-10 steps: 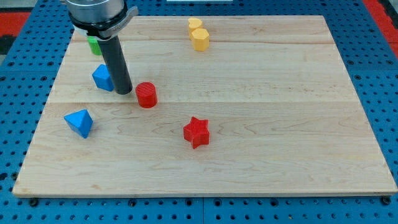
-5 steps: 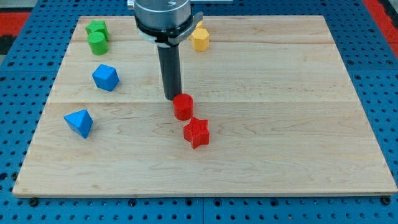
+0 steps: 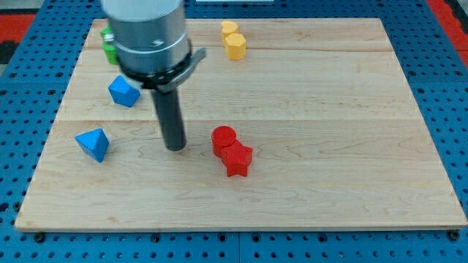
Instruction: Push the red circle into the red star
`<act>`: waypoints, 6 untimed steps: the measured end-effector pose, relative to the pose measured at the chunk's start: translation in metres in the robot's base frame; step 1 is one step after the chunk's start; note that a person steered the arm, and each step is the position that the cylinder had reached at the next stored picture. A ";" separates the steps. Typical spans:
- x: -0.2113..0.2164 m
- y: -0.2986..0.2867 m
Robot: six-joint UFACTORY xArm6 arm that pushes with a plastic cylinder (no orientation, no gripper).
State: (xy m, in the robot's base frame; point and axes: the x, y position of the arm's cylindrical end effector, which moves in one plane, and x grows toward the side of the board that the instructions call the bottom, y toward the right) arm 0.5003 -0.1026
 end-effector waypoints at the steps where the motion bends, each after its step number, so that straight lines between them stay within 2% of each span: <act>1: 0.015 -0.012; 2: 0.015 -0.030; 3: 0.018 -0.084; 4: 0.018 -0.093; 5: 0.044 -0.093; 6: 0.091 -0.093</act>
